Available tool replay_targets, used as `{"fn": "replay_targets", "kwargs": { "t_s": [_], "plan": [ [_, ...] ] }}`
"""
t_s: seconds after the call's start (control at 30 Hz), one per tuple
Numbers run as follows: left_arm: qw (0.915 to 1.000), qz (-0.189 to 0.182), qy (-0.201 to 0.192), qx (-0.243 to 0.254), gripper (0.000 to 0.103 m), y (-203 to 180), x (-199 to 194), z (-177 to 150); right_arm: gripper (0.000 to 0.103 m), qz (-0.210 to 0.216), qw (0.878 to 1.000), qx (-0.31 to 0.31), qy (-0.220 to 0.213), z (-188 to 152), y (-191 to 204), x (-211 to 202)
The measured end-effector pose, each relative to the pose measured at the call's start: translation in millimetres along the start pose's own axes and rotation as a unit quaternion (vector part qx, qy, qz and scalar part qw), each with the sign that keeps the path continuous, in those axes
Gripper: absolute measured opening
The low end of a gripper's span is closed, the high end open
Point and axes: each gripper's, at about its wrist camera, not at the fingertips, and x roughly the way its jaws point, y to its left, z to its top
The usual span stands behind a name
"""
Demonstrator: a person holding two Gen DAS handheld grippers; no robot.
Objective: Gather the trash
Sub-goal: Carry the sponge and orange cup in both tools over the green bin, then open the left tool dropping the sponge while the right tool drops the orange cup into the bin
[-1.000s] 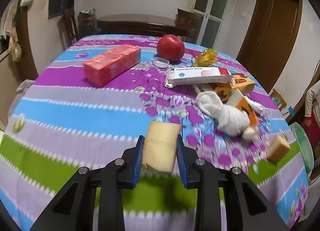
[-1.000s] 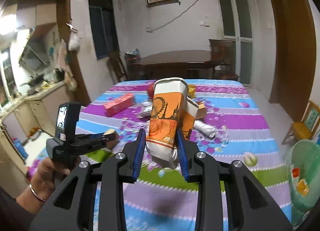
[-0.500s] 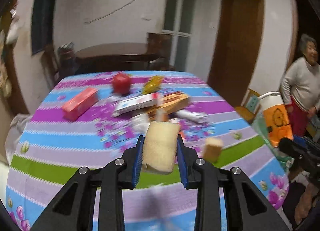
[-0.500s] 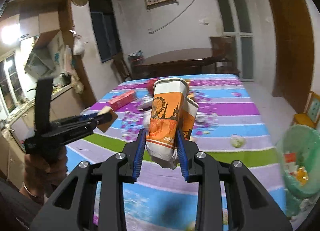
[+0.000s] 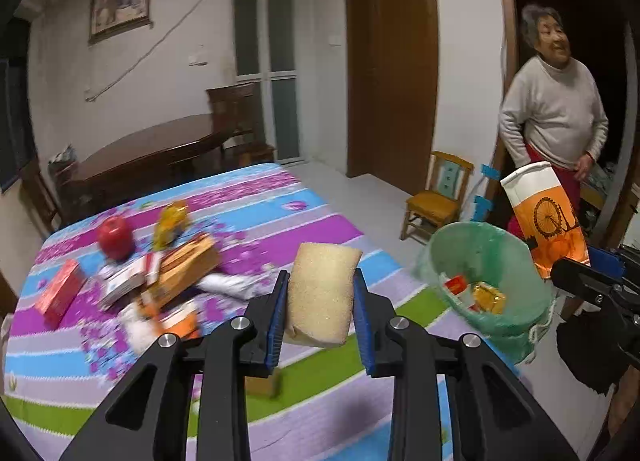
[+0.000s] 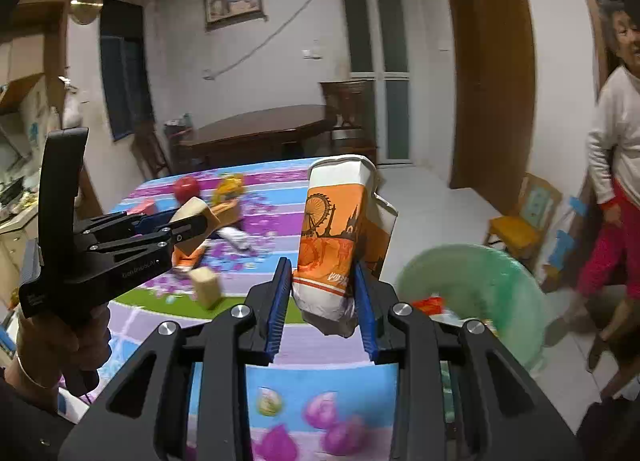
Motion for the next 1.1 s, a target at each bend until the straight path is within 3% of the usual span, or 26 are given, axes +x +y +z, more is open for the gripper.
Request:
{"fn": "replay_targets", "kwargs": {
  "t_s": [0.43,0.7,1.1],
  "plan": [
    [0.9968,-0.034,0.002,0.072,0.031,-97.5,47.1,29.0,0.03,-0.093,0.995,0.016,0.022,-7.6,-71.5,-3.8],
    [0.9931,-0.041,0.0,0.11,0.031,-146.2,64.7,38.1,0.03,-0.118,0.992,0.032,0.032,-15.9,-104.5,-6.1],
    [0.9874,-0.052,0.007,0.149,0.031,-187.1,91.7,40.6,0.03,-0.143,0.987,0.053,0.056,-17.2,-142.9,1.5]
  ]
}}
